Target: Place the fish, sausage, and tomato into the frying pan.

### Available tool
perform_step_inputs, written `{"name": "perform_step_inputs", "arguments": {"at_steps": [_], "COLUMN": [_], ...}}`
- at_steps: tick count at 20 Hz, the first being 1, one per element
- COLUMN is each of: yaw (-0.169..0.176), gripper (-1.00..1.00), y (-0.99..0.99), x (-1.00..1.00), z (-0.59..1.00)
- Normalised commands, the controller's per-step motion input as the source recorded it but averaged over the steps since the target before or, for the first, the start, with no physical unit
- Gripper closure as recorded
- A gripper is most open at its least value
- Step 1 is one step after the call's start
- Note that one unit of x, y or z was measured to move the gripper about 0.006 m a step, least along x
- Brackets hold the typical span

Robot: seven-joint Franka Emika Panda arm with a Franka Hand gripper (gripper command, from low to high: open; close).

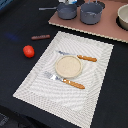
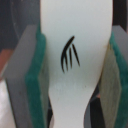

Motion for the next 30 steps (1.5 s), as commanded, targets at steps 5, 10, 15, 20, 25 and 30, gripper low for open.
{"name": "perform_step_inputs", "arguments": {"at_steps": [5, 10, 15, 20, 25, 30], "yaw": [0.000, 0.000, 0.000, 0.000, 0.000, 0.000], "gripper": [-1.00, -1.00, -1.00, -1.00, -1.00, -1.00], "y": [0.16, 0.00, -0.26, -0.93, -0.97, -0.96], "x": [-0.15, -0.10, 0.00, -0.05, -0.02, -0.01], "z": [0.14, 0.00, 0.31, 0.52, 0.43, 0.20]}}
